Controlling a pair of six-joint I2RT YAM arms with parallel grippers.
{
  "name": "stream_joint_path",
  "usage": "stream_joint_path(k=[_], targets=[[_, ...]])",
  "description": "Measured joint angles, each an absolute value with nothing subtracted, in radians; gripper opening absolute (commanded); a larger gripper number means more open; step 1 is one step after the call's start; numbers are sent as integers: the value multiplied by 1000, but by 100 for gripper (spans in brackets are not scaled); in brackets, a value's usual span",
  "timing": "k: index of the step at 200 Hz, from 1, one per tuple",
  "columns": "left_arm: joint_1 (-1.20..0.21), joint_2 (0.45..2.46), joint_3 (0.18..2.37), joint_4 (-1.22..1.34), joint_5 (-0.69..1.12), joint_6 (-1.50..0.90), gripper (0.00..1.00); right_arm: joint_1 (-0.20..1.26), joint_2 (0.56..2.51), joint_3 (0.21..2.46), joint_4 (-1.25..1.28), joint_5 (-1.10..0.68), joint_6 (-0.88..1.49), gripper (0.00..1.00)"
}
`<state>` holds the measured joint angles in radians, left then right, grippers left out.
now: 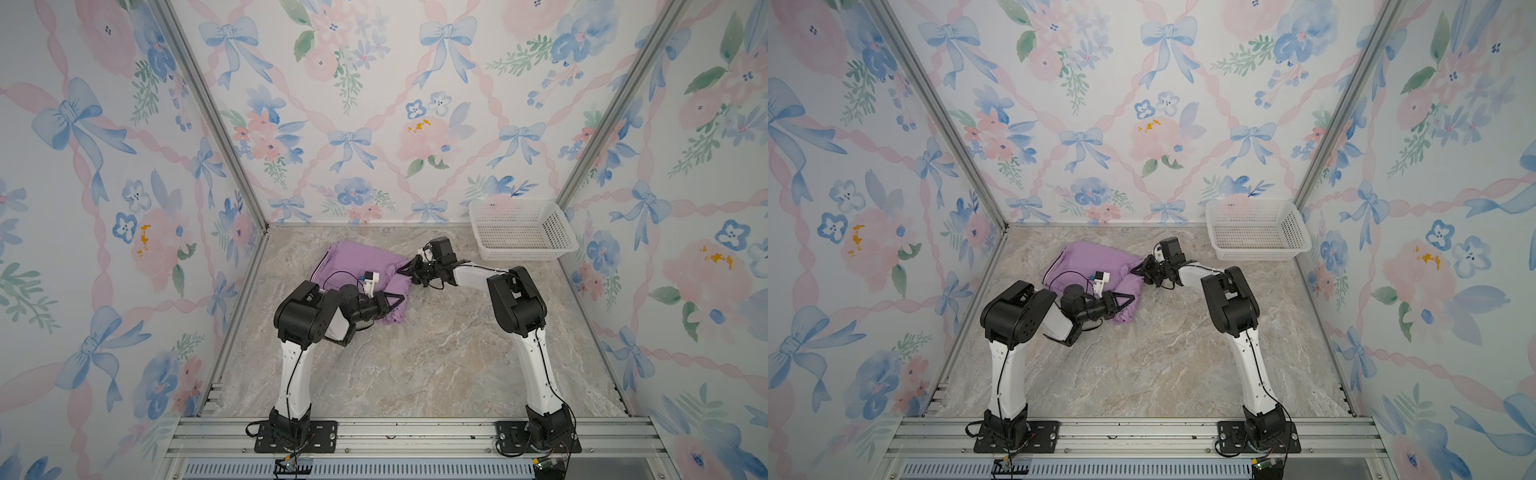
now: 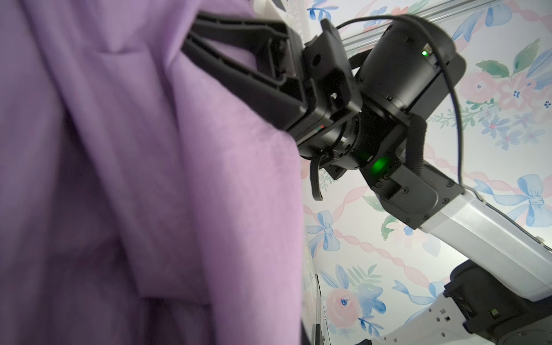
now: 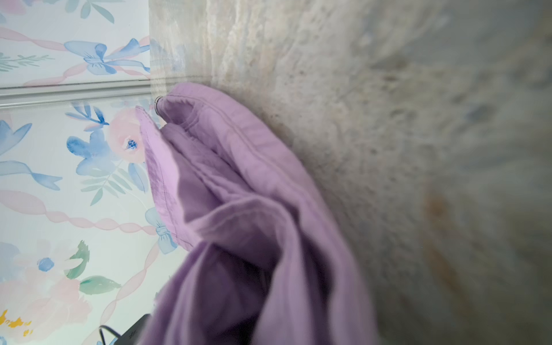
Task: Roll up the long pants
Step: Roll the long pant at the center of the board.
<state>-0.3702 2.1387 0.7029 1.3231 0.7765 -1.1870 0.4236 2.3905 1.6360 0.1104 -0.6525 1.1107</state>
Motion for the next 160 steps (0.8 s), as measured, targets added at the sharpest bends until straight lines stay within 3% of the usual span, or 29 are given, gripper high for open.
stream_joint_path(k=[6,8,27,35,41,89,121,141,160], targets=[[-369,2140,703,1323,784,-1187,0,420,2385,1620,127,-659,1113,4],[-369,2140,703,1323,785,-1187,5,419,2381,1615,128,-660,1112,3],[-364,2140,703,1329,812,-1183,58,409,2344,1567,118,-655,1116,0],[-358,2140,703,1337,813,-1181,84,401,2328,1553,97,-652,1115,0],[-352,2140,703,1342,813,-1179,97,394,2315,1546,77,-647,1115,0],[-323,2032,696,1308,759,-1099,98,368,2236,1544,-82,-600,1115,0],[-336,1879,683,1063,633,-911,98,371,2235,1562,-113,-590,1117,0],[-422,1768,754,781,394,-697,98,376,2236,1563,-114,-588,1125,0],[-599,1701,847,593,38,-490,98,381,2246,1571,-113,-587,1137,0]])
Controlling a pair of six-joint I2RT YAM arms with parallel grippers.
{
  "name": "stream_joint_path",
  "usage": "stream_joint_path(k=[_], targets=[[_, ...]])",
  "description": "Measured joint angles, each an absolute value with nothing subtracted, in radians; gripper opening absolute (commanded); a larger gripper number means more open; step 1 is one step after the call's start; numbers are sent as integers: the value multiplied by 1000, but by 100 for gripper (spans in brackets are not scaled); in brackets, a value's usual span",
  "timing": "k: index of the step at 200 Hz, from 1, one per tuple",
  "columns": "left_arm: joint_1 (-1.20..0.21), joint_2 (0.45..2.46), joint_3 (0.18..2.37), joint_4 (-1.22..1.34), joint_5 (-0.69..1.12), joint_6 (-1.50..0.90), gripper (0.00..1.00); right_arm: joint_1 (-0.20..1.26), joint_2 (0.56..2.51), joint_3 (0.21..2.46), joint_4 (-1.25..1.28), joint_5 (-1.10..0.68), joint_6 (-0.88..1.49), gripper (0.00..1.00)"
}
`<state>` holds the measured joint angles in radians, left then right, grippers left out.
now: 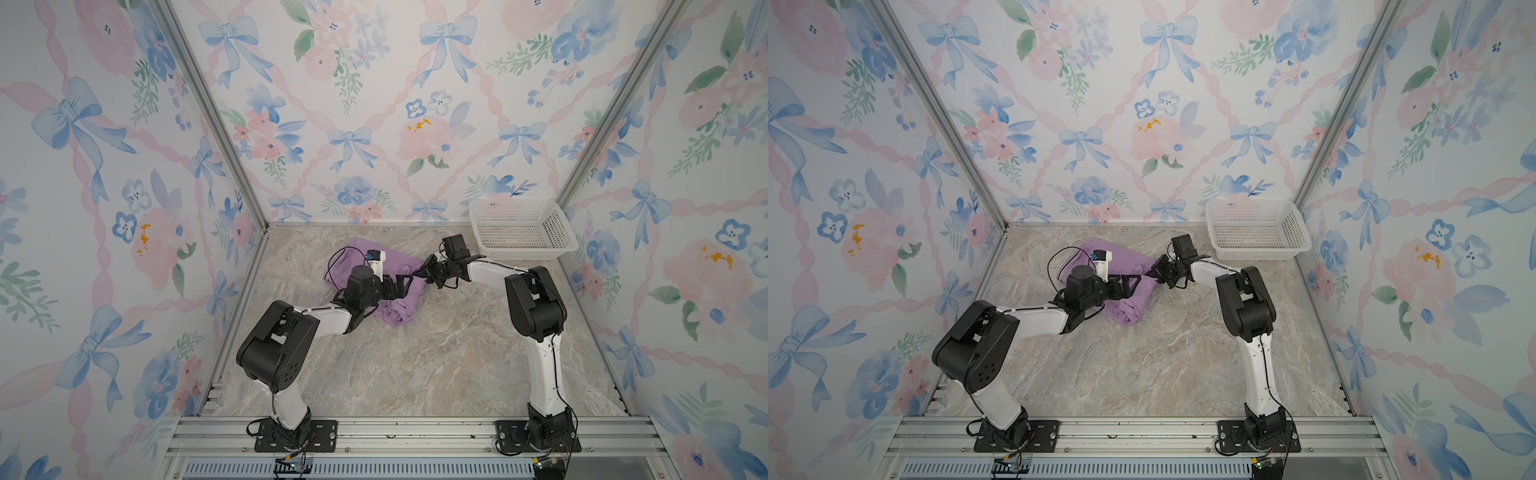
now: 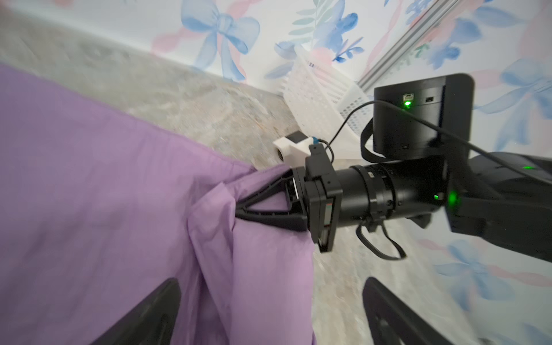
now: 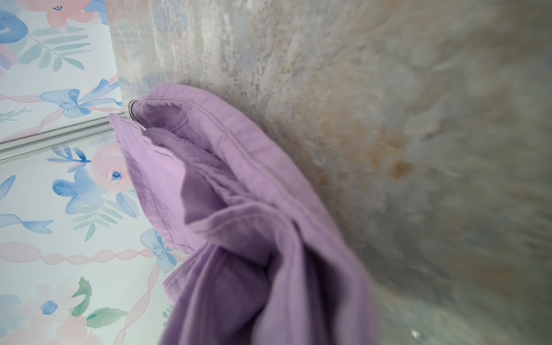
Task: Roll up the long pants
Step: Roll the long pant at the center of the board.
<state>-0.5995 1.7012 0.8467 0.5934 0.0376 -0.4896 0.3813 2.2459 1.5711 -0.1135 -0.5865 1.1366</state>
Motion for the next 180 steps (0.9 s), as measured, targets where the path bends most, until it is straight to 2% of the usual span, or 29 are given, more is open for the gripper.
stream_joint_path(k=[18,36,71,101,180], targets=[[-782,1678,892,508,-304,-315,98,386,2257,1576,-111,-587,1147,0],[-904,1679,910,442,-576,-180,98,390,2271,1584,-105,-590,1154,0],[-984,1732,976,352,-881,-5,98,394,2292,1592,-82,-599,1168,0],[-1007,1843,1035,308,-981,61,98,395,2294,1592,-64,-606,1179,0],[-1000,1994,1119,157,-999,72,97,394,2305,1592,-26,-622,1198,0]])
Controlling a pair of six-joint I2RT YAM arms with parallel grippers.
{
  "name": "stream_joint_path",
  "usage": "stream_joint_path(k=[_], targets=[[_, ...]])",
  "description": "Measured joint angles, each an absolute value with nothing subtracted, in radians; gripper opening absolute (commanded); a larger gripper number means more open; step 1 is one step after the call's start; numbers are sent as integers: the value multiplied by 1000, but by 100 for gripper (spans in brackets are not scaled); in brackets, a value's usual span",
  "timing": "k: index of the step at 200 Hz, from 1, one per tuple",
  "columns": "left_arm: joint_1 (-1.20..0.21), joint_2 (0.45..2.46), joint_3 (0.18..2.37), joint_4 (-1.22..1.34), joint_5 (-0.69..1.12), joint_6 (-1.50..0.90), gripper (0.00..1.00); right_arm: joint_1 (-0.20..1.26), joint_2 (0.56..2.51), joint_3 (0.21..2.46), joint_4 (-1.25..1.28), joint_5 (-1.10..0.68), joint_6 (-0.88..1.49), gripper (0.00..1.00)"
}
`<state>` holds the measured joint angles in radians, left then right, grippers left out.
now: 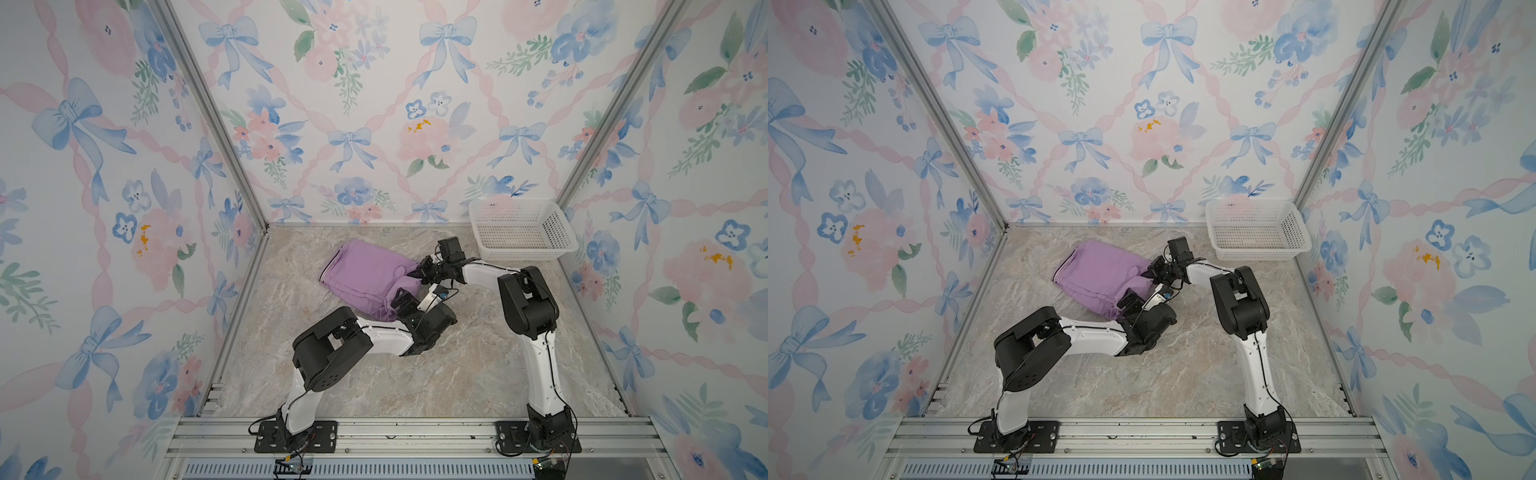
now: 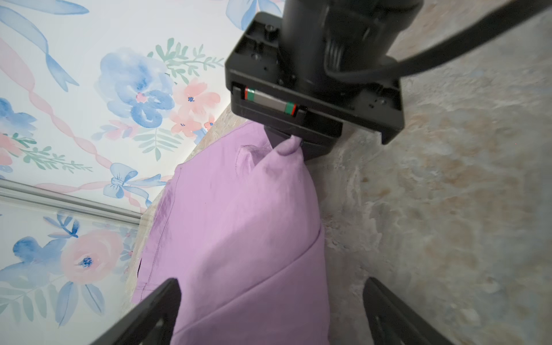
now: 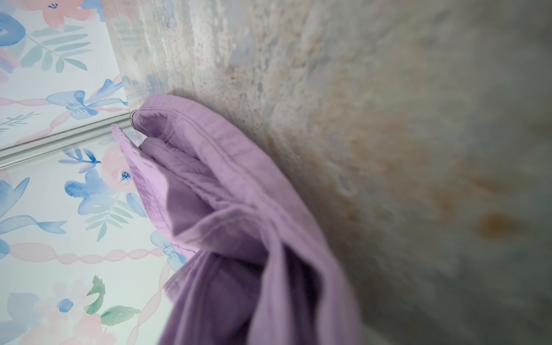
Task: Roll up the long pants
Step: Roll the long pant at the center of the board.
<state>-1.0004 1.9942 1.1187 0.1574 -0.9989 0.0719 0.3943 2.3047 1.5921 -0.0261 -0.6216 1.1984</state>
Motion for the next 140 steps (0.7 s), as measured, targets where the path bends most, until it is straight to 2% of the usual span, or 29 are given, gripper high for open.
stream_joint_path(k=[44,66,108,137,140], targets=[[-931,2054,1123,125,-989,80,91,393,2308,1566,25,-632,1214,0],[-906,2059,1138,119,-967,99,80,392,2308,1554,48,-637,1219,0],[-882,2085,1175,81,-884,125,46,388,2308,1537,87,-640,1231,0],[-866,2102,1201,50,-800,119,0,386,2308,1528,107,-640,1234,0],[-865,2103,1201,49,-790,126,0,386,2308,1526,109,-640,1235,0]])
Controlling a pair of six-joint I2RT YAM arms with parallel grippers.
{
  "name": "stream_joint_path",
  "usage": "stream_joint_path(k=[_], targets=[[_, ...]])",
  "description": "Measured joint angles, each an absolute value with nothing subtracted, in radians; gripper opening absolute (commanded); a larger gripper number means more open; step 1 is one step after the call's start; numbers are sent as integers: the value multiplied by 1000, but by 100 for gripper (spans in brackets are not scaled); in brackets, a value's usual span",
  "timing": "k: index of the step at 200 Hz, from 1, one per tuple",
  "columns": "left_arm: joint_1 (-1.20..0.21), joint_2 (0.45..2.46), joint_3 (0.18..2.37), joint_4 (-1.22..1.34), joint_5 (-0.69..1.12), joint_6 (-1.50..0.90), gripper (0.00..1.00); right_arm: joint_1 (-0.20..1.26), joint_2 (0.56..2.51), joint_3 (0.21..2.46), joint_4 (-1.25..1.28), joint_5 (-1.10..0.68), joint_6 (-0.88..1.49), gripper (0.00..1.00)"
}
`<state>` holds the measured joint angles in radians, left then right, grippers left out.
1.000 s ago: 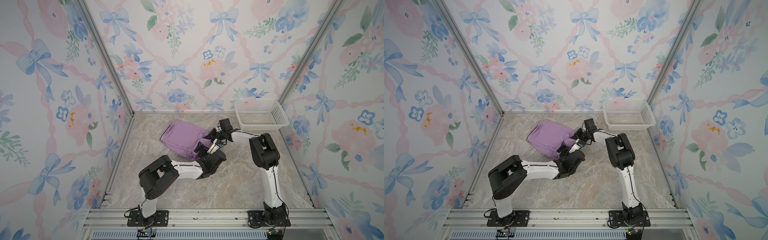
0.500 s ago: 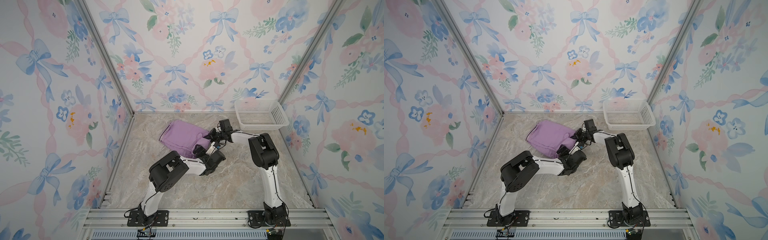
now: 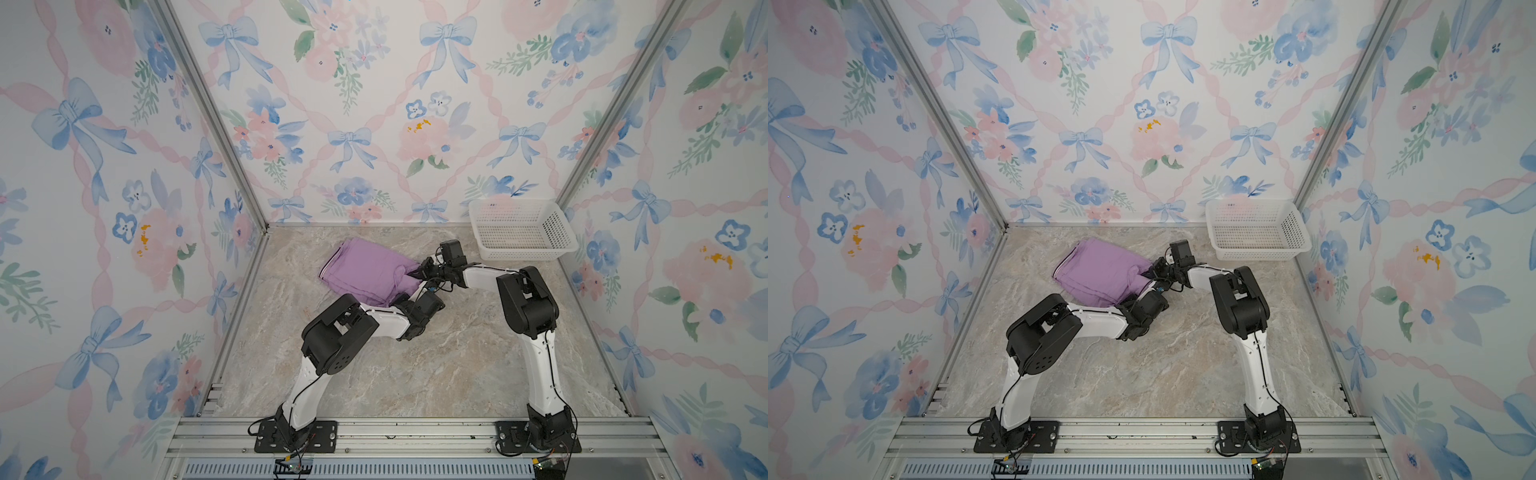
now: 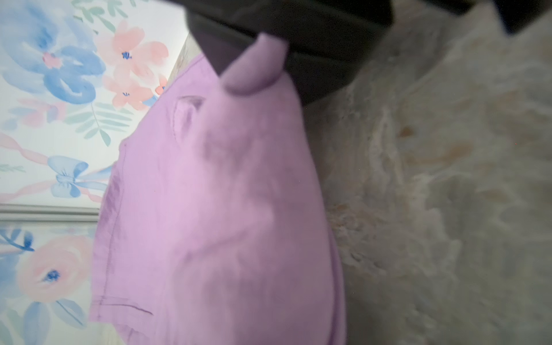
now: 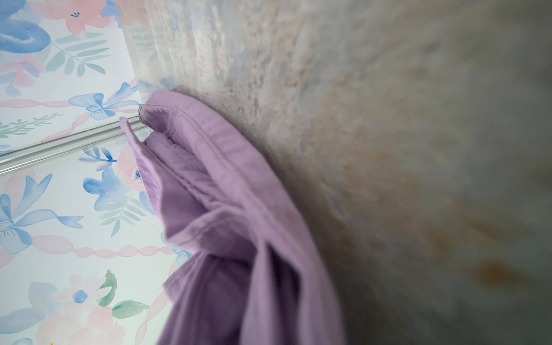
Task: Roll up the long pants
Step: Roll the long pant at the center of the board.
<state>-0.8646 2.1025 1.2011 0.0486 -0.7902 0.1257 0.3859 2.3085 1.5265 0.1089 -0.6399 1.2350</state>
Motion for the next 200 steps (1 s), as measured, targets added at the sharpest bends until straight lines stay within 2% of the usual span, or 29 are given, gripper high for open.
stream_joint_path(k=[19,29,37,41,47,54,58,59,61,103,130,164,200], targets=[[-853,2097,1205,41,-746,108,0,381,2308,1518,130,-639,1238,0],[-841,2086,1205,38,-703,89,0,378,2308,1508,149,-640,1240,5],[-830,2074,1205,32,-655,70,0,373,2305,1494,172,-640,1246,13],[-823,2068,1205,28,-626,61,0,371,2304,1487,182,-639,1246,20],[-809,2055,1205,21,-567,41,0,365,2299,1473,200,-640,1250,38],[-791,2038,1205,13,-492,17,0,358,2292,1459,218,-642,1254,63],[-779,2028,1205,10,-441,0,0,355,2288,1451,234,-649,1258,82],[-777,2027,1205,10,-434,-2,0,353,2287,1449,239,-653,1256,92],[-772,2023,1205,9,-412,-8,0,351,2284,1448,246,-656,1258,99],[-630,1978,1205,69,141,-200,0,309,2190,1410,252,-670,1210,98],[-548,1998,1198,162,413,-308,0,284,2104,1386,172,-661,1116,98],[-482,2042,1077,365,611,-447,0,272,2028,1375,84,-651,999,98],[-456,2056,998,515,705,-549,0,276,2022,1370,18,-650,929,98]])
